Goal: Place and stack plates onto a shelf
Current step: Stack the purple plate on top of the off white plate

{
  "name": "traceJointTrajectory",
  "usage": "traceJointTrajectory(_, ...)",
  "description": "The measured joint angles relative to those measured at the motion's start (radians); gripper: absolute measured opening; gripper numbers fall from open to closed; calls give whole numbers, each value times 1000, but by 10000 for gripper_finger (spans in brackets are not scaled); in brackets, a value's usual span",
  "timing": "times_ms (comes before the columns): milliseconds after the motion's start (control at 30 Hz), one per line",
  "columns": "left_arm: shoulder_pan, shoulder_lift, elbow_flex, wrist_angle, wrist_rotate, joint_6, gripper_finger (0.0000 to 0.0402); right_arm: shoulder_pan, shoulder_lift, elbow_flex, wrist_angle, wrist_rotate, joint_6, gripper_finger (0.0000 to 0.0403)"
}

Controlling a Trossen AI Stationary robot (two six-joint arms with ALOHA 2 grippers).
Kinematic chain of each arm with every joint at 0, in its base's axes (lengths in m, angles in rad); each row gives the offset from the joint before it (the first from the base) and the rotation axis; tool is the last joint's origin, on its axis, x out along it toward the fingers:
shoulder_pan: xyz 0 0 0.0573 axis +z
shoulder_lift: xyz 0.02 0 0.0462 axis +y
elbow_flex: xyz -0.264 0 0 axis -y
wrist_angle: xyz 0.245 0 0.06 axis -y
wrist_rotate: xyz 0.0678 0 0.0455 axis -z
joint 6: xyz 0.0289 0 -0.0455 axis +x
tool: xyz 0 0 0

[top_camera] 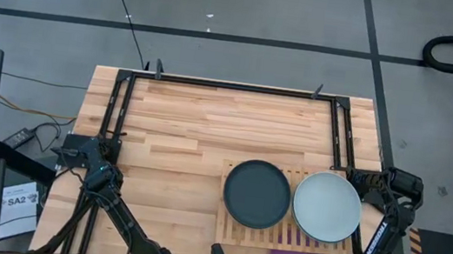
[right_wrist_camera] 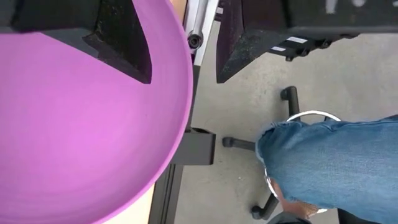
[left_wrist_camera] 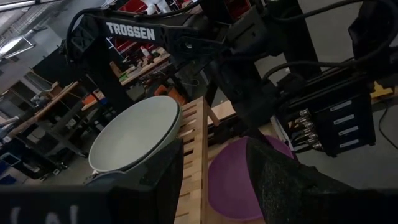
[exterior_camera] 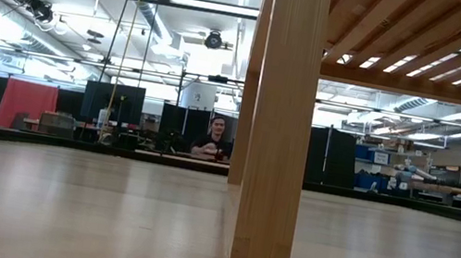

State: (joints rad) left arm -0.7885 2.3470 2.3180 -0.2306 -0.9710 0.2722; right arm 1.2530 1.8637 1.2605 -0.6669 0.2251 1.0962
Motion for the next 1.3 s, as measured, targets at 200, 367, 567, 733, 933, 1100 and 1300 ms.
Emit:
traceJointTrajectory(200,0,0,0,0,0,0,180,0,0,0,1,14,0,185)
traceJointTrajectory(367,0,0,0,0,0,0,180,5,0,0,21,14,0,185)
traceJointTrajectory(567,0,0,0,0,0,-1,180,7,46,0,47,15,0,185)
traceJointTrajectory(733,0,0,0,0,0,-1,180,7,123,0,76,-73,-17,185)
traceJointTrajectory(933,0,0,0,0,0,-1,180,7,138,3,69,-77,8,185)
traceJointTrajectory(1100,0,0,0,0,0,-1,180,7,135,2,69,-80,9,180)
traceJointTrajectory(1300,0,0,0,0,0,-1,180,7,138,40,28,-105,11,163)
